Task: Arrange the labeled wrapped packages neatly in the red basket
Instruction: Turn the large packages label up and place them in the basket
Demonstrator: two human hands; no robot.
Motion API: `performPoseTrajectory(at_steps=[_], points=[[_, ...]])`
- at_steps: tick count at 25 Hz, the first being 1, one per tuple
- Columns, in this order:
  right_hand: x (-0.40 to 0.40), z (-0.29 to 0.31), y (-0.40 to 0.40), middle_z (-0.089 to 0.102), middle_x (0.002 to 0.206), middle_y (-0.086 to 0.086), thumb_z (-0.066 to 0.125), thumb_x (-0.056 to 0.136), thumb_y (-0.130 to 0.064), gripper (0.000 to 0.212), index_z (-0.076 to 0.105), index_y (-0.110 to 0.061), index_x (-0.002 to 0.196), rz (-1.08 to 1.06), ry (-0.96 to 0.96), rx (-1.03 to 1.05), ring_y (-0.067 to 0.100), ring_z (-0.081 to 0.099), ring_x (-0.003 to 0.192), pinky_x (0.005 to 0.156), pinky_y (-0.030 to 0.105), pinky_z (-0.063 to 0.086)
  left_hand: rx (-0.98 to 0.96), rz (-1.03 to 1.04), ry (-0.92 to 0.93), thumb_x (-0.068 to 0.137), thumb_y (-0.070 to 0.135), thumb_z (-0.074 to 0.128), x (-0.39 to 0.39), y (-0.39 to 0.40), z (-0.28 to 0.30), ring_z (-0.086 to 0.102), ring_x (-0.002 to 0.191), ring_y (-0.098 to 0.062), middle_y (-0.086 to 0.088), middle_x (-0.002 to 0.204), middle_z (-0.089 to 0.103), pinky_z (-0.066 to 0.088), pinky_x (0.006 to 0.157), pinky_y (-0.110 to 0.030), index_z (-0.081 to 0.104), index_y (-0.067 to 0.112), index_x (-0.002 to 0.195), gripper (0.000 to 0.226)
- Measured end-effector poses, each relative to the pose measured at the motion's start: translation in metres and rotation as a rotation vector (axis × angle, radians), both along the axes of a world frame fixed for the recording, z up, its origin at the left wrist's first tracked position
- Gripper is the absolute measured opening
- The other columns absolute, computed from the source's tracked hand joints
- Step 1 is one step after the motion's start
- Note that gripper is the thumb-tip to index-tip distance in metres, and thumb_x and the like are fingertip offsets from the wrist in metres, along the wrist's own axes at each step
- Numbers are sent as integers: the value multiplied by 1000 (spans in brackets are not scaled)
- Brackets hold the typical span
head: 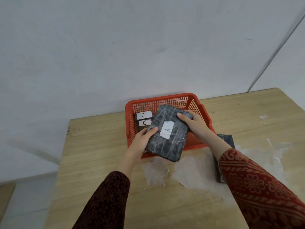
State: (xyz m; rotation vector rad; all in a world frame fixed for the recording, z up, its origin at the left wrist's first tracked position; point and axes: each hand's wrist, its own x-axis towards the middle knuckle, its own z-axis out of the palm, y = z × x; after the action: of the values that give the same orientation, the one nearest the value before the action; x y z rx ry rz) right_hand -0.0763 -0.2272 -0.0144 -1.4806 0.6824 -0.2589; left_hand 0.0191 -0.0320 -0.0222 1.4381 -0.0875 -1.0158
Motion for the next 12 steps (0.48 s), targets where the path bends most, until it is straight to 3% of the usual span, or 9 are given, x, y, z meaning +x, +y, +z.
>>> performPoseTrajectory(at_steps=[3, 5, 7, 9, 11, 12], points=[[-2, -13, -4, 69, 101, 7, 63, 88, -34, 21, 62, -17, 100, -295, -19, 146, 21, 68, 90, 76, 35, 57, -132, 220, 118, 86, 23, 65, -7, -11, -9, 67, 97, -25, -8, 112, 66, 58, 69, -37, 56, 12, 114, 32], [0, -18, -7, 66, 102, 5, 55, 93, -33, 22, 59, -14, 105, -453, 9, 184, 22, 65, 95, 84, 40, 55, -163, 358, 99, 86, 19, 65, -15, -24, -18, 67, 100, -28, -10, 113, 65, 58, 78, -41, 57, 12, 108, 24], [1, -21, -12, 65, 107, 9, 47, 96, -30, 26, 57, -11, 111, -476, 130, 32, 24, 61, 98, 88, 42, 52, -25, 469, -33, 87, 24, 65, -21, -40, -24, 64, 102, -25, -7, 109, 65, 55, 86, -41, 61, 16, 99, 15], [0, -23, -15, 62, 109, 11, 45, 96, -24, 24, 57, -10, 112, -413, 224, -230, 21, 59, 93, 81, 36, 51, 130, 540, -205, 90, 30, 61, -18, -56, -27, 62, 98, -19, 0, 101, 66, 51, 83, -30, 62, 17, 96, 14], [-1, -27, -23, 57, 117, 12, 45, 96, -18, 31, 49, -6, 125, -363, 273, -398, 20, 56, 95, 77, 30, 45, 225, 485, -363, 92, 29, 57, -10, -72, -27, 61, 102, -19, -2, 105, 65, 46, 81, -25, 63, 14, 108, 22], [0, -29, -27, 56, 121, 13, 46, 96, -14, 36, 43, -5, 131, -331, 291, -416, 19, 56, 94, 75, 29, 45, 245, 412, -407, 92, 27, 57, -6, -78, -30, 59, 110, -22, -5, 114, 64, 46, 88, -27, 60, 11, 119, 31]])
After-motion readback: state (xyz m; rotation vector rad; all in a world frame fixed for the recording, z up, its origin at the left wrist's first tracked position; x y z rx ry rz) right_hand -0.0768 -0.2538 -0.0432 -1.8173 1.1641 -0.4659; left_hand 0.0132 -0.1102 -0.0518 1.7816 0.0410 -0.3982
